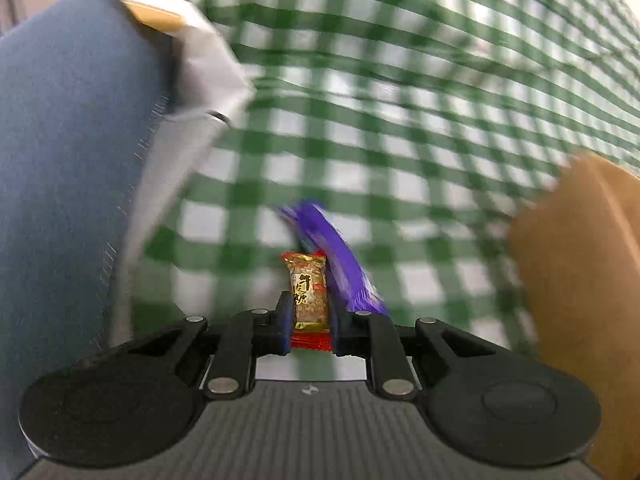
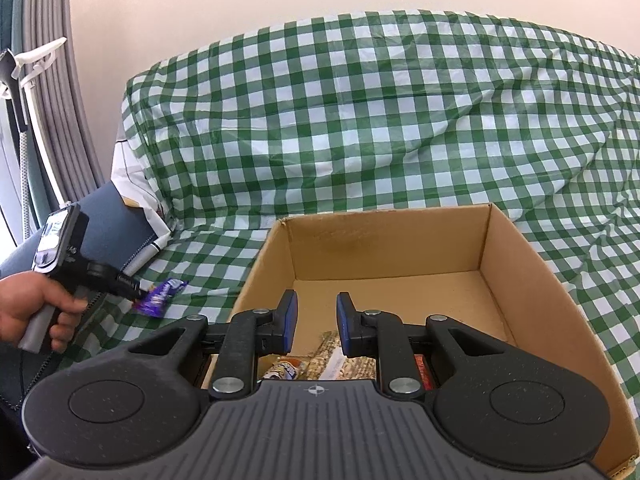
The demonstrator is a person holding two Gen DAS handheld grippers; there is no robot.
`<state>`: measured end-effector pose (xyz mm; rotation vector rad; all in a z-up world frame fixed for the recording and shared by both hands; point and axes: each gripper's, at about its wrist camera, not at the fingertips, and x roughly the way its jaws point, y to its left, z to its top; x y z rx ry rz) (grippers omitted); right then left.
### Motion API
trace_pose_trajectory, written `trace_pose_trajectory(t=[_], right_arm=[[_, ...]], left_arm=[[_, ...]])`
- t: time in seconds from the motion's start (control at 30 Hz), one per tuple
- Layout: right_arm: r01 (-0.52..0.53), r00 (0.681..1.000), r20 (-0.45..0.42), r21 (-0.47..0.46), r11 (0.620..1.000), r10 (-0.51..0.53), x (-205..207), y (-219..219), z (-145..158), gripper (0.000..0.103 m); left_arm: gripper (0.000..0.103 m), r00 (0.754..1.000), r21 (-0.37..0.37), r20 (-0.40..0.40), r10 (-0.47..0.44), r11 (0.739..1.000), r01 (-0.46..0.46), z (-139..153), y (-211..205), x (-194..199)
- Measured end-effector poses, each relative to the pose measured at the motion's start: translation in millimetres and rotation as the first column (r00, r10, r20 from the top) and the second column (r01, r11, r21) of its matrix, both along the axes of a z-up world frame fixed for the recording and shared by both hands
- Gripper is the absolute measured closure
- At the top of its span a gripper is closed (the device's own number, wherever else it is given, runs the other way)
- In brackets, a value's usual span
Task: Organize snacks
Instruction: 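Grasp the small red-and-gold candy packet with the left gripper, then grasp the purple wrapped bar with the right gripper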
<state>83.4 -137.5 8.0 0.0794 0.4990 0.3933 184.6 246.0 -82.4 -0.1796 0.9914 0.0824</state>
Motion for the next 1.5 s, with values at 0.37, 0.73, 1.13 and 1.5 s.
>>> trace_pose_trajectory(t=[0.37,0.73,1.13,1.5], right_arm=[[-0.058,0.998,0.006,-0.006,0.998,0.058,-17.9,1.6,7.0,0.073],[-0.099,0.995,0.012,-0.059,0.993,0.100,-29.9,21.5,5.2,0.050],[-0.147,0.989,-0.002,-0.135,0.980,0.148,-31.7,48.3,-6.0,0.049],[-0.135,0.988,-0.093,-0.107,0.985,0.126,9.5,72.0,11.4,0.060]], left_arm=[[0.083,0.981,-0.116,-0.193,0.020,0.992,-0.043,-5.5,-19.4,-61.4],[0.070,0.976,-0.008,-0.217,-0.021,1.000,0.019,-14.6,-40.7,-57.8],[0.084,0.979,-0.009,-0.203,0.003,1.000,-0.005,-14.2,-37.0,-50.3],[0.084,0.969,-0.192,-0.165,0.186,0.957,-0.216,2.5,2.9,-52.4]])
